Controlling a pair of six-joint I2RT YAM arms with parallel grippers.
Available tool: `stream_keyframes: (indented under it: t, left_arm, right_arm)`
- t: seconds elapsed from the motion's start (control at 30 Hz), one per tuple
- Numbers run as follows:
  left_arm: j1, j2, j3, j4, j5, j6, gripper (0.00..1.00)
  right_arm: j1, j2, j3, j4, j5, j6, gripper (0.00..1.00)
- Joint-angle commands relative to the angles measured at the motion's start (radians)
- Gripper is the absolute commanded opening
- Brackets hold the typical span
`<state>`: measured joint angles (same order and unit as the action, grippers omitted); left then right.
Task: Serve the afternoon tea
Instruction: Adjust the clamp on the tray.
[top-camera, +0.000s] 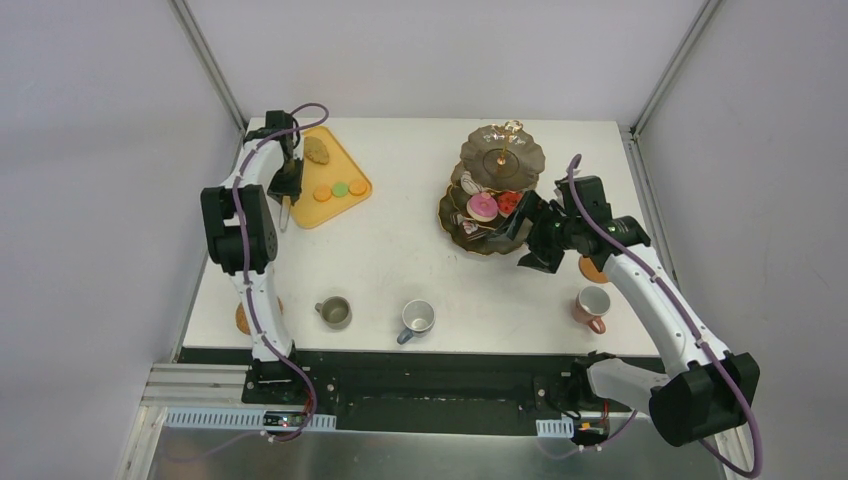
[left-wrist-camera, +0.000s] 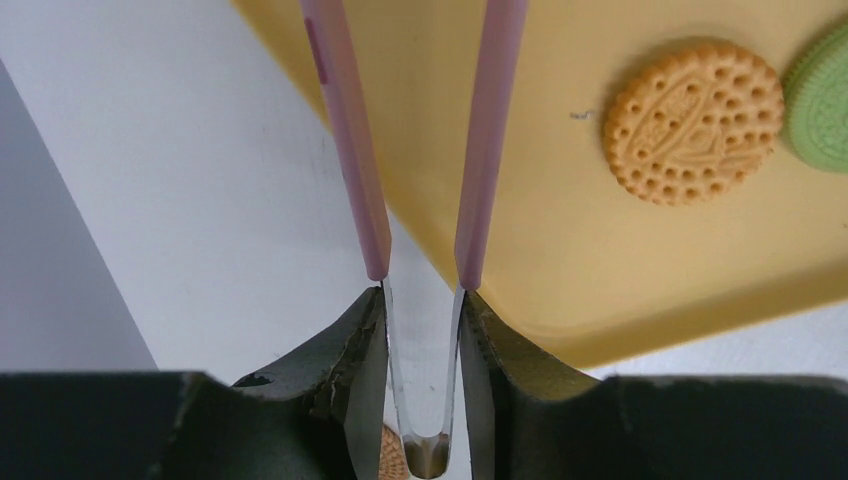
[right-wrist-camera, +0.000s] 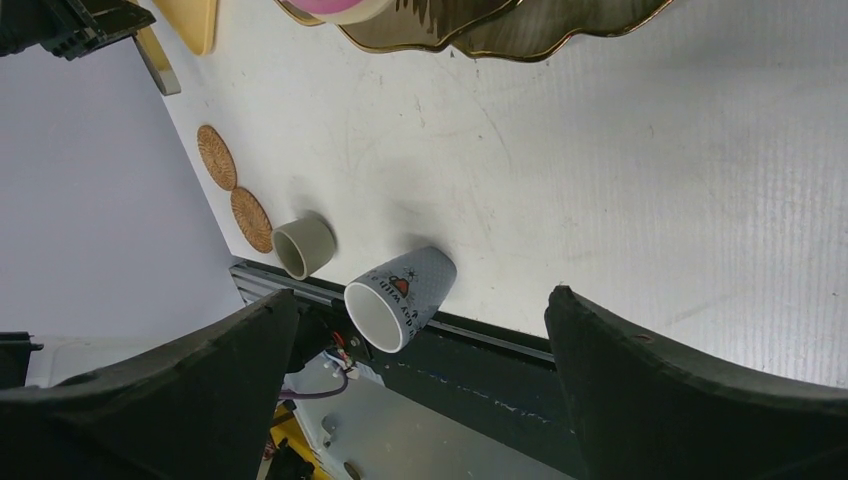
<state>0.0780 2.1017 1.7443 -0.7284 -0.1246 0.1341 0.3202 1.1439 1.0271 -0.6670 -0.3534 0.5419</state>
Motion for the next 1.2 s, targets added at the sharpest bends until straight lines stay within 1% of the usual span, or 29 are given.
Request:
stream_keyframes:
  t: [0.0, 0.13, 0.17, 0.2, 0.37, 0.47, 0.53, 0.6, 0.67, 0.77, 0.9, 0.97, 1.07, 1.17]
  left_arm:
    - [-0.007, 0.059, 0.062, 0.033, -0.042, 0.087, 0.31]
    - [-0.007, 0.095, 0.079, 0.055, 0.021, 0.118, 0.33]
    - [-0.006, 0.099, 0.081, 0.057, 0.037, 0.122, 0.35]
    - [-0.007, 0.102, 0.081, 0.062, 0.042, 0.121, 0.40]
    - [-0.007, 0.084, 0.074, 0.085, 0.021, 0.120, 0.49]
    - [-0.006, 0.050, 0.042, 0.101, -0.003, 0.111, 0.57]
    - [-0.006, 0.001, -0.018, 0.136, 0.004, 0.104, 0.71]
    - [-0.001, -0.051, -0.077, 0.163, 0.023, 0.088, 0.75]
    - [0.011, -0.094, -0.125, 0.191, 0.057, 0.071, 0.75]
    - [0.030, -0.107, -0.156, 0.205, 0.098, 0.050, 0.71]
    - [0.040, -0.100, -0.190, 0.222, 0.110, 0.041, 0.61]
    - [0.043, -0.097, -0.206, 0.236, 0.108, 0.035, 0.61]
    - [0.058, -0.098, -0.229, 0.253, 0.116, 0.029, 0.65]
    - [0.065, -0.091, -0.242, 0.272, 0.169, 0.027, 0.63]
  right_arm:
    - [0.003, 0.002, 0.045, -0.034, -0.019, 0.007, 0.99]
    - [0.007, 0.014, 0.061, -0.050, -0.026, -0.013, 0.99]
    - [0.007, 0.022, 0.070, -0.057, -0.025, -0.020, 0.99]
    - [0.007, 0.027, 0.076, -0.062, -0.025, -0.027, 0.99]
    - [0.009, 0.054, 0.091, -0.058, -0.036, -0.037, 0.99]
    - [0.010, 0.059, 0.090, -0.051, -0.046, -0.038, 0.99]
    - [0.012, 0.061, 0.090, -0.052, -0.050, -0.043, 0.99]
    - [0.012, 0.064, 0.088, -0.052, -0.052, -0.049, 0.99]
    - [0.012, 0.070, 0.087, -0.054, -0.056, -0.052, 0.99]
    - [0.012, 0.076, 0.087, -0.048, -0.064, -0.054, 0.99]
    - [0.015, 0.076, 0.087, -0.048, -0.061, -0.061, 0.99]
    - [0.017, 0.076, 0.087, -0.053, -0.058, -0.067, 0.99]
    - [0.020, 0.081, 0.087, -0.056, -0.056, -0.070, 0.99]
    - [0.027, 0.088, 0.090, -0.054, -0.057, -0.071, 0.99]
